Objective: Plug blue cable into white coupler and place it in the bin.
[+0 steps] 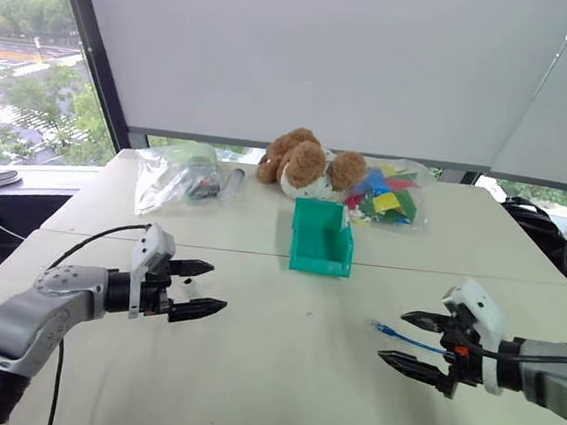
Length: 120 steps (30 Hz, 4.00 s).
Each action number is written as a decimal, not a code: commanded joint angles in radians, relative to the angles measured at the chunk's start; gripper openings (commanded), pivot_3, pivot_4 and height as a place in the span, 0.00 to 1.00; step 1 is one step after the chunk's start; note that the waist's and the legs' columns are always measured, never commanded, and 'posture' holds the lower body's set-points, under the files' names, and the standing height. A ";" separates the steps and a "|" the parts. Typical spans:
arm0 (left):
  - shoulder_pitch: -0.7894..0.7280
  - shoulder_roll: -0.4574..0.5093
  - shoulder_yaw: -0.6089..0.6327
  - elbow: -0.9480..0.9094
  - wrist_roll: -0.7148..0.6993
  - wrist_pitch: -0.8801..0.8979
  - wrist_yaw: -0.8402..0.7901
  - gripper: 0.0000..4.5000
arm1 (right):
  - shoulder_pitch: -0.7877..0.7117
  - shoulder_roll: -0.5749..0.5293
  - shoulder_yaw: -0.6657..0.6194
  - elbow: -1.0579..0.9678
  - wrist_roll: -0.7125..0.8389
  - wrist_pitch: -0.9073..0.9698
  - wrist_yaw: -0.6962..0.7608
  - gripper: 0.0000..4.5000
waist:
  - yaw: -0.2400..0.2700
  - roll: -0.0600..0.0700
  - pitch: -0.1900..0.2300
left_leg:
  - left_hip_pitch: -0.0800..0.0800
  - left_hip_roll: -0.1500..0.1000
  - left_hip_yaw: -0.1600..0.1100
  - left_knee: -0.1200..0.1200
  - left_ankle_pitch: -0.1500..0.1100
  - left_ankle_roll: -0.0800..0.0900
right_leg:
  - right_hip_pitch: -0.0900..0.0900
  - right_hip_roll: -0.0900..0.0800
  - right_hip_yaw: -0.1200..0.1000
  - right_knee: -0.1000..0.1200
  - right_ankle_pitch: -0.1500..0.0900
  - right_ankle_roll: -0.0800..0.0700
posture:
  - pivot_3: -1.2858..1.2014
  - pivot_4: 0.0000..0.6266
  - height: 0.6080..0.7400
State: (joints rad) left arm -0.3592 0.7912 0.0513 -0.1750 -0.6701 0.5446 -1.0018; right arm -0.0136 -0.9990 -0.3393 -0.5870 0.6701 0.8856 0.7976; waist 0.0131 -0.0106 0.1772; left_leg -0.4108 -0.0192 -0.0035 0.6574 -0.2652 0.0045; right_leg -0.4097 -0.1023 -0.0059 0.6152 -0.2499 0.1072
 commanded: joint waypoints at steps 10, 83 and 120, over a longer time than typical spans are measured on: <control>-0.079 -0.060 -0.004 0.001 0.025 0.012 -0.018 1.00 | 0.031 -0.034 -0.110 -0.010 -0.017 -0.004 -0.007 0.99 | -0.001 0.000 0.000 | 0.000 0.000 0.000 0.001 0.000 0.000 | 0.001 0.001 0.000 0.000 0.000 0.000 | 0.52 0.24 1.00; -0.086 -0.110 -0.187 0.049 0.287 -0.208 -0.209 1.00 | -0.650 0.383 0.751 0.702 -0.648 -0.582 0.461 0.42 | -0.021 0.001 0.000 | 0.003 -0.002 0.000 0.008 0.001 0.000 | 0.001 0.006 -0.001 0.014 0.003 0.006 | 0.52 0.24 1.00; -0.297 -0.320 -0.319 0.640 0.514 -0.654 -0.350 0.01 | -0.298 0.303 0.317 -0.072 -0.246 0.088 0.073 1.00 | 0.002 0.001 0.000 | 0.002 -0.001 -0.001 0.008 0.000 0.000 | 0.001 0.005 -0.001 0.014 0.003 0.006 | 0.52 0.24 1.00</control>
State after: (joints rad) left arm -0.6327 0.4819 -0.3007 0.5166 -0.1329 -0.1269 -1.3812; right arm -0.3175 -0.7088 0.0307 -0.6086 0.3708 0.9081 0.9070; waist 0.0151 -0.0098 0.1767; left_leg -0.4089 -0.0206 -0.0043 0.6657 -0.2650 0.0049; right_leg -0.4092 -0.0972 -0.0073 0.6289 -0.2468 0.1134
